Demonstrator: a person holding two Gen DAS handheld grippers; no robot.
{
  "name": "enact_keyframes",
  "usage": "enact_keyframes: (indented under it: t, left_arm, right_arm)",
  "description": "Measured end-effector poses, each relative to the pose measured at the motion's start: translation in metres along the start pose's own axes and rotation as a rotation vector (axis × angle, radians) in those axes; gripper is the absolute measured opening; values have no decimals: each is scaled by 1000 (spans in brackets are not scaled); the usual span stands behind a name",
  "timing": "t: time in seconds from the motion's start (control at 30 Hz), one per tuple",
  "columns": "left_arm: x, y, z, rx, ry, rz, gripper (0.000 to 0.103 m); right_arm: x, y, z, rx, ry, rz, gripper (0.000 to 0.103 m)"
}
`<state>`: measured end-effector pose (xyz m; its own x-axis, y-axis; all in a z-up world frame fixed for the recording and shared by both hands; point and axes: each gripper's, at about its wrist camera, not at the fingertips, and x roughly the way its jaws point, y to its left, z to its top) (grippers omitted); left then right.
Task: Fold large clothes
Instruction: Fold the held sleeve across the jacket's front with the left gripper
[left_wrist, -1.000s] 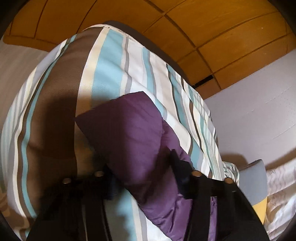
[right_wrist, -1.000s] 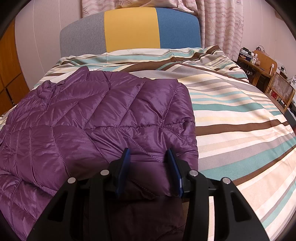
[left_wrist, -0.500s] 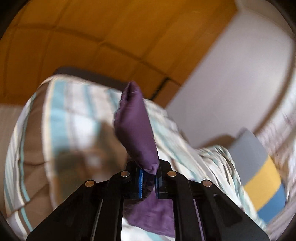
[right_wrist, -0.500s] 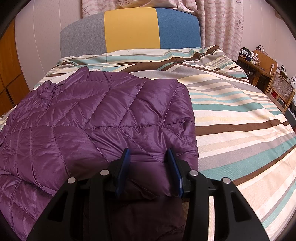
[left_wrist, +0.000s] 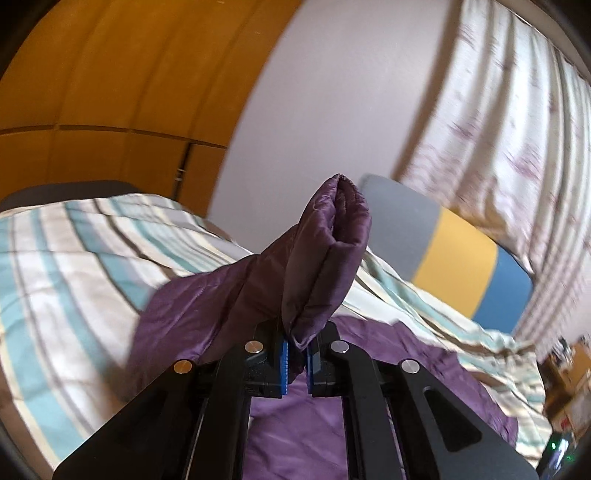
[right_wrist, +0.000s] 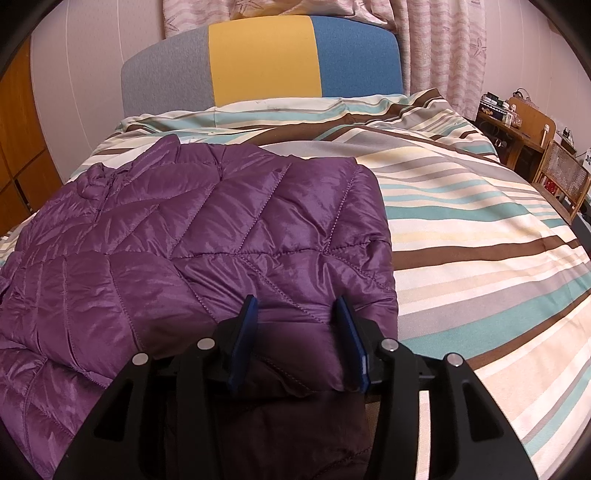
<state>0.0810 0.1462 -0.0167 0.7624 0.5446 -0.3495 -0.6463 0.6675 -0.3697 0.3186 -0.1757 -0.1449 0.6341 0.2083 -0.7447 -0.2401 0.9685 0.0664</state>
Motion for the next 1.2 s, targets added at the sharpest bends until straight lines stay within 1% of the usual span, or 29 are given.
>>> enact_keyframes:
  t: [0.17,0.3,0.53,0.8,0.93,1.03,1.07,1.1,1.13,1.17,1.2]
  left_arm:
    - [5,-42,-22,61,59,-74,6]
    - [8,-72,-37,124,91,-132,6]
    - [19,-116,-60,206,154,-197,6]
    - [27,-170,-99,328,268,-324,6]
    - [37,-189,-118,362,326,-352,6]
    - [46,-200,-135,384,384,-379,6]
    - [48,-202,-140,405,403,-378,7]
    - [50,-203,-145,418,413,-374,13]
    - [51,-202,-148,416,430,-388,17]
    - [51,-202,-150,411,443,-404,34]
    - [50,-201,-150,402,455,-417,62]
  right_arm:
    - [0,0,-1,-5,0,-1,47]
    - [0,1,-1,-4,0,0,48]
    - [0,1,-1,-3,-1,1,49]
    - [1,2,-1,-3,-2,4,50]
    - [1,2,-1,-4,-2,3,50]
    - [1,2,-1,-3,-1,4,50]
    - [1,2,-1,-3,-2,5,50]
    - [1,2,-1,-3,-2,6,50]
    - [1,2,-1,-3,-2,5,50]
    - [1,2,-1,-3,-2,4,50]
    - [1,2,-1,-4,-2,4,50]
